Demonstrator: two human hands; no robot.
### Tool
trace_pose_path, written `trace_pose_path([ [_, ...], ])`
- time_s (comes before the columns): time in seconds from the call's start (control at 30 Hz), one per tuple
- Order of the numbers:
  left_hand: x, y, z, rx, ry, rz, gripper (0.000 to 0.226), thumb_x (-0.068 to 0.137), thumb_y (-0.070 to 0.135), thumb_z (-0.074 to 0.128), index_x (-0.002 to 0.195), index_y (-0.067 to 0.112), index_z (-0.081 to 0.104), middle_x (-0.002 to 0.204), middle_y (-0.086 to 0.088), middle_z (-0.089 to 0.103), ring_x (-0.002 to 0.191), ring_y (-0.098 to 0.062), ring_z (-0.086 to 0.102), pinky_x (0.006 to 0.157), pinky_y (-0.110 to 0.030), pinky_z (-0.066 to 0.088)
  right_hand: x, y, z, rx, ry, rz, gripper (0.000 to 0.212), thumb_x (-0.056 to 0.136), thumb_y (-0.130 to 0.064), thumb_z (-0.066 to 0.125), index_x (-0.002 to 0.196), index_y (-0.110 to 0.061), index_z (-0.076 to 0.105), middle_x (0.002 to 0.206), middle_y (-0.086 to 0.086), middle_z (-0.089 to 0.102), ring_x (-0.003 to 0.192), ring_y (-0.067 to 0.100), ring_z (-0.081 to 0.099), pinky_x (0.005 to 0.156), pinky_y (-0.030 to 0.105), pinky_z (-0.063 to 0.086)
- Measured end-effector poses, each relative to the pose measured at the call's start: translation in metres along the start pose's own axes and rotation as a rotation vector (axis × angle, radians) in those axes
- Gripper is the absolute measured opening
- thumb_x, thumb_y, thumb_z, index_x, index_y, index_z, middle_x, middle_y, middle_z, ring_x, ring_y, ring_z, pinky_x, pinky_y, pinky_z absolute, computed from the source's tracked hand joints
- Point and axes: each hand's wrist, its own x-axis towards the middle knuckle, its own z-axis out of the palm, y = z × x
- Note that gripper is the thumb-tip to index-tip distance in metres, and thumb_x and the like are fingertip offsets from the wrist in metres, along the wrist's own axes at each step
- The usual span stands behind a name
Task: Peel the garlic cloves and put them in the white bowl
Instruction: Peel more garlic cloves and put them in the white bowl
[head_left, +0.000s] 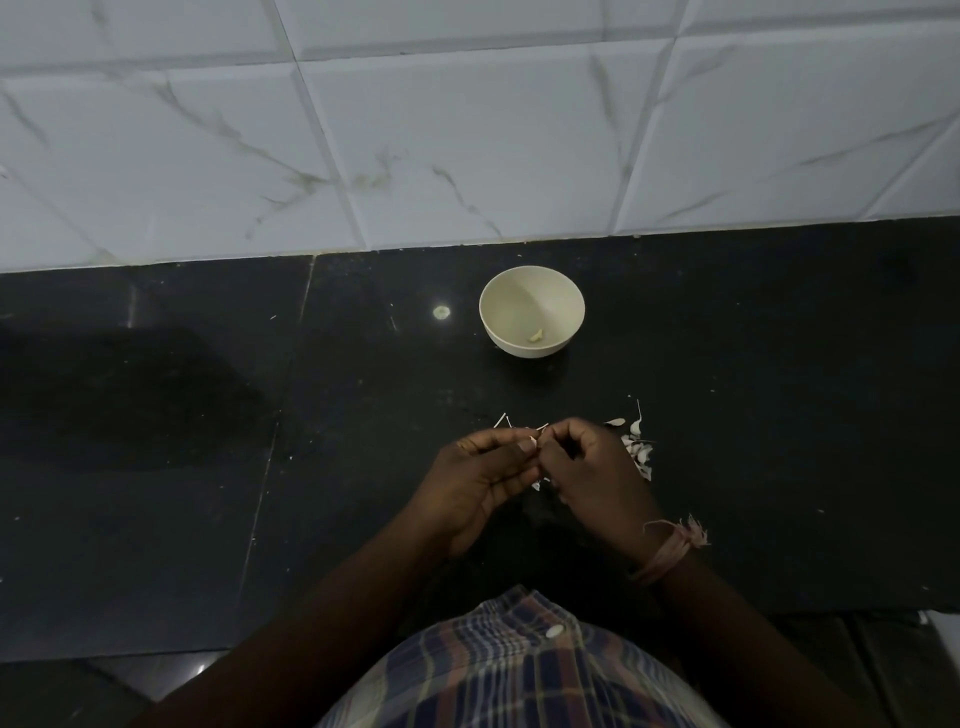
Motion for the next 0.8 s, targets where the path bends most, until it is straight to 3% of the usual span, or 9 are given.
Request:
trace_pose_path([
  [0.23,0.004,0.001,0.001,-0.135,0.024,-0.058,0.013,0.095,-0.001,0.061,0.106,-0.001,0.068,0.092,-0.013,0.074,0.08,-0.015,0.071,0.071,-0.022,0.061,-0.001,-0.003,0.0,0.092,0.058,0.034,0.025,0.097,-0.012,0.044,0.08,-0.019,0.061,0.063,-0.001,0.057,0.056,0.014,0.052,0.053,0.03,0.041],
  [0.33,0.007,0.0,0.003,-0.184,0.015,-0.078,0.011,0.095,0.001,0.061,0.104,0.0,0.067,0.091,-0.011,0.073,0.08,-0.014,0.071,0.071,-0.022,0.06,0.0,-0.006,0.001,0.097,0.103,0.035,0.026,0.093,-0.029,0.044,0.077,-0.014,0.057,0.061,-0.002,0.051,0.058,0.017,0.05,0.053,0.033,0.041],
  [0.43,0.009,-0.001,0.004,-0.194,0.012,-0.075,0.009,0.096,0.002,0.06,0.1,0.001,0.068,0.09,-0.01,0.072,0.08,-0.013,0.071,0.071,-0.021,0.06,0.001,-0.006,0.003,-0.041,0.141,-0.008,0.043,0.099,-0.048,0.052,0.075,-0.013,0.057,0.062,-0.001,0.059,0.06,0.015,0.057,0.062,0.039,0.048],
  [0.57,0.011,-0.002,0.003,-0.146,0.039,-0.026,0.009,0.097,0.001,0.06,0.101,0.0,0.068,0.091,-0.012,0.073,0.078,-0.014,0.072,0.07,-0.021,0.06,0.004,-0.001,0.006,-0.092,0.135,-0.048,0.007,0.098,-0.02,0.061,0.092,-0.024,0.064,0.086,-0.007,0.068,0.078,0.001,0.064,0.071,0.019,0.049],
  [0.63,0.014,-0.002,0.002,-0.123,0.065,0.01,0.009,0.097,0.0,0.06,0.101,0.0,0.068,0.091,-0.014,0.073,0.078,-0.015,0.072,0.069,-0.022,0.06,0.004,-0.001,0.009,-0.058,0.161,-0.064,0.016,0.095,-0.01,0.062,0.098,-0.024,0.069,0.093,-0.01,0.071,0.086,-0.002,0.066,0.076,0.015,0.05],
  [0.8,0.015,-0.004,-0.001,-0.031,0.08,0.087,0.009,0.094,0.001,0.063,0.101,0.0,0.069,0.095,-0.016,0.075,0.082,-0.018,0.074,0.071,-0.024,0.058,0.003,-0.009,0.012,0.025,0.14,-0.051,0.005,0.092,-0.017,0.072,0.09,-0.019,0.076,0.083,-0.006,0.075,0.079,0.002,0.07,0.07,0.015,0.054],
])
